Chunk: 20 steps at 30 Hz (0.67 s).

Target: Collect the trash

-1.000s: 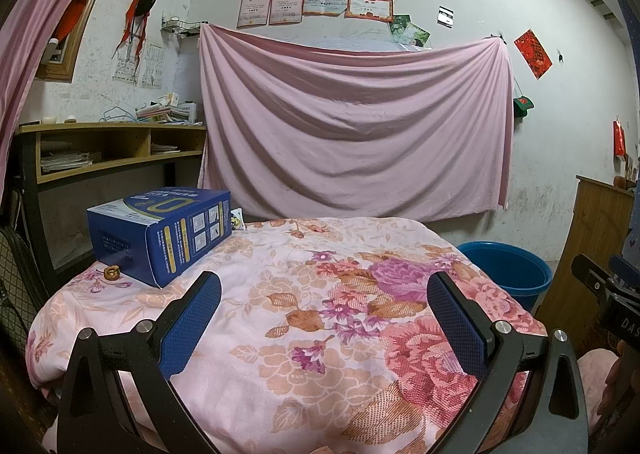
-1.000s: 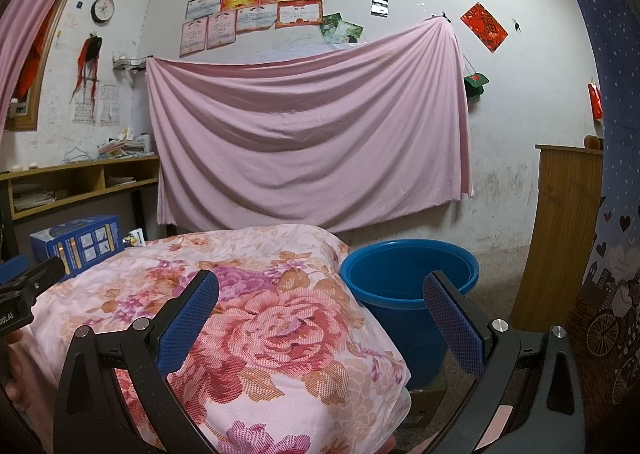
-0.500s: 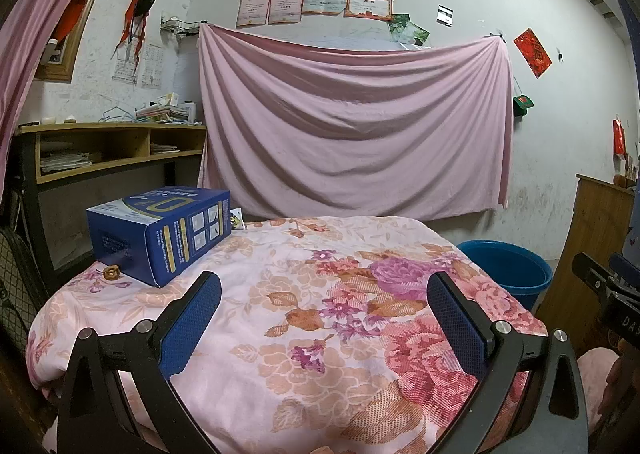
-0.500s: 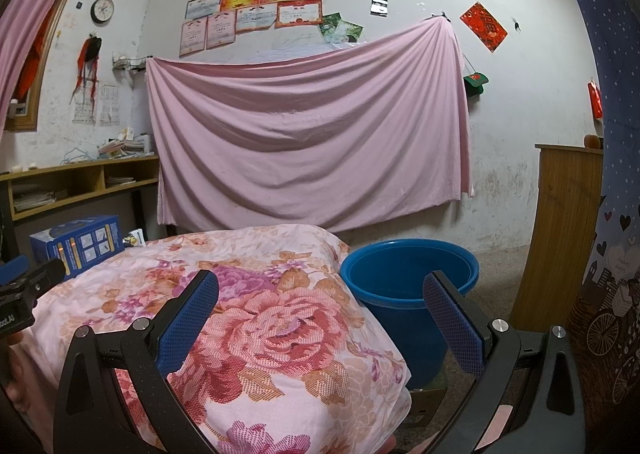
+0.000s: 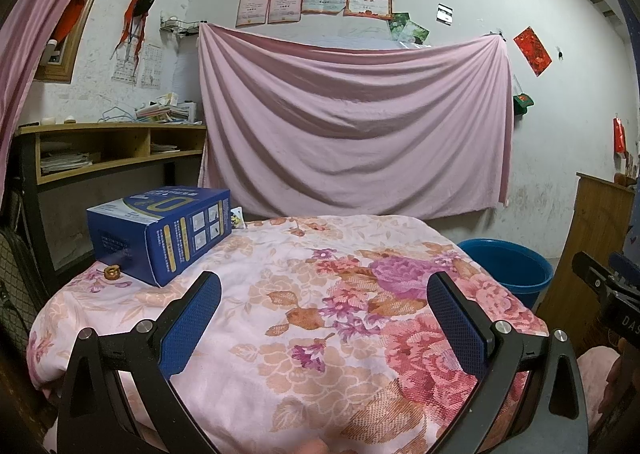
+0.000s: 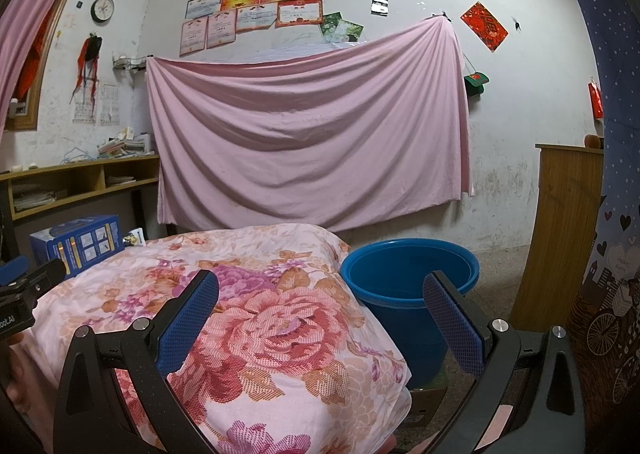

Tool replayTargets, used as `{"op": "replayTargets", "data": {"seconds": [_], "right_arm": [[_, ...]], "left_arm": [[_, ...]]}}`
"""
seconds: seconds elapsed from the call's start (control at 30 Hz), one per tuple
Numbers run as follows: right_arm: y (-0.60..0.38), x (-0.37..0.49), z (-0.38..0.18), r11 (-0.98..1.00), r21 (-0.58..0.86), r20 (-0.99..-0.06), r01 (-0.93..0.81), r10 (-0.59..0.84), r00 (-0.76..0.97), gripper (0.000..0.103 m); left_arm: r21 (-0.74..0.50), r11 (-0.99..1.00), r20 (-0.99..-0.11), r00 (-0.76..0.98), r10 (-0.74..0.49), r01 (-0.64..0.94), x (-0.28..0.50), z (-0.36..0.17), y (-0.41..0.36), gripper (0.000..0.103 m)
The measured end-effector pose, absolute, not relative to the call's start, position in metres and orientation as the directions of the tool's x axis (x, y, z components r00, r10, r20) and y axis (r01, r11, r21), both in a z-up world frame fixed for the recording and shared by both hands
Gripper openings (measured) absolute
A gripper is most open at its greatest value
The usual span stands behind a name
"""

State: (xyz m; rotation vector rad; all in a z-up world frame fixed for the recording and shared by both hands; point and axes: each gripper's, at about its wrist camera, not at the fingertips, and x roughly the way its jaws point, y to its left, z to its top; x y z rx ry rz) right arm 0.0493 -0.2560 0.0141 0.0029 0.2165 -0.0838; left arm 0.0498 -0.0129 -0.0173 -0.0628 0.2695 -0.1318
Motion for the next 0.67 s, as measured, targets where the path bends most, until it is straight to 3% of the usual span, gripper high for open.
{"op": "replayTargets", "data": {"seconds": [0.67], "right_arm": [[-0.257,0.050,0.015,0.997,-0.006,-0.216,0.083,-0.082,0.973,0.103]], "left_arm": [[-0.050,0.993,-0.263,0.958,-0.118,0.108,0.051,-0.017,-0.001,0.101]]}}
